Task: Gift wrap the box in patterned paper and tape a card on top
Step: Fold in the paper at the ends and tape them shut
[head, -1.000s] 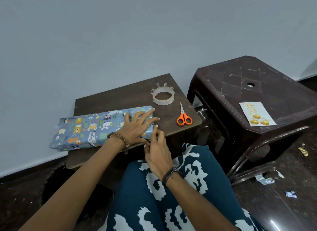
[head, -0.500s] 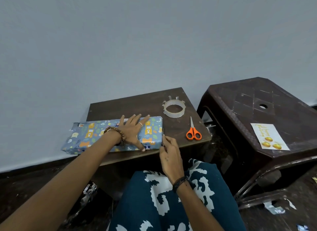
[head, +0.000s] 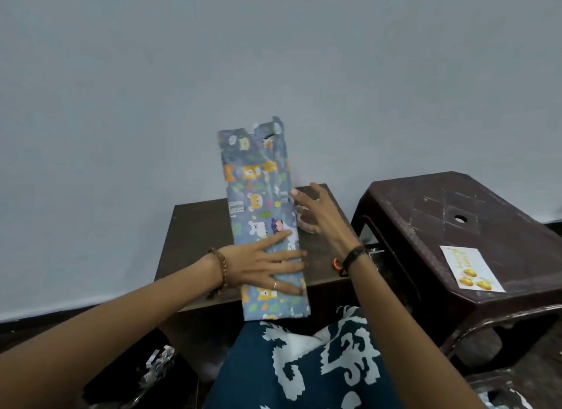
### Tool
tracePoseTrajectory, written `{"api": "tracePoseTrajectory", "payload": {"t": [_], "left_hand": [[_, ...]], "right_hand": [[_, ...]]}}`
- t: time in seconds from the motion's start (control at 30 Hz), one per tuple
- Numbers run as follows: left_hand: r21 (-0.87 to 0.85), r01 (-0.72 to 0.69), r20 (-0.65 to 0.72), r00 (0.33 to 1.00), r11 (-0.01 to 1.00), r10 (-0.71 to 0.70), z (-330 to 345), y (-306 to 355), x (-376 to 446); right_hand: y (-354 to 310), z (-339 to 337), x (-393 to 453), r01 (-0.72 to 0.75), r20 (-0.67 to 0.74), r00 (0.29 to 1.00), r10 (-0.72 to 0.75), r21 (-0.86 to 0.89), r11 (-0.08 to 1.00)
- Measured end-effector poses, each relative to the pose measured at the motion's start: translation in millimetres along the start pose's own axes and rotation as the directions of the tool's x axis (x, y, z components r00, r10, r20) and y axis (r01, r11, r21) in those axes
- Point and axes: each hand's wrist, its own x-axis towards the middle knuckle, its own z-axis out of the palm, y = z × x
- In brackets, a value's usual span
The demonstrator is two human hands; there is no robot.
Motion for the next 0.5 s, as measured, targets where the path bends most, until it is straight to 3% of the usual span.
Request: {"api": "tracePoseTrajectory", "payload": {"t": [0.03,0.1,0.17,0.23,0.27,0.3,0.37,0.43,0.5], "left_hand": [[-0.047,-0.004,0.112,0.994,0.999,0.009,10,9,-4],[-0.053,0.040,0.192,0.981,0.998,-0.029,23,15,-15],[-0.091,-0.087,0.053,0.994,0.992,0.092,4,-2,-19],[-0.169,0.024,-0.186,0.981,0.985,-0.055,-44,-31,-33],[-0.323,0.129,-0.238,0.948,0.938,-0.212,-67,-51,-40],[-0.492,0.235,-0.163,0.921,0.838,-0.354,-61,-56,-45],[-0.822,0.409,0.185,0.851,0.397,-0.492,-75,-72,-55],[-0.923,0.384,0.289,0.708,0.008,-0.644,-89,-85,-43],[-0.940,0.275,0.332,0.605,-0.201,-0.724,-109,-93,-24]], "right_hand": [[-6,2,2,0.002,0.022,1.000,-0.002,-0.025,1.000],[-16,6,2,0.064,0.031,0.998,-0.063,-0.050,0.997],[-21,7,-4,0.125,-0.037,0.992,-0.125,-0.008,0.992],[-20,3,-10,0.162,-0.122,0.981,-0.149,0.099,0.982],[-18,2,-12,0.178,-0.174,0.973,-0.154,0.137,0.974],[-15,1,-15,0.188,-0.232,0.961,-0.150,0.150,0.971],[-11,3,-21,0.204,-0.323,0.936,-0.140,0.175,0.963],[-7,13,-30,0.248,-0.376,0.914,-0.153,0.218,0.944],[-3,32,-39,0.299,-0.419,0.889,-0.184,0.228,0.926]]}}
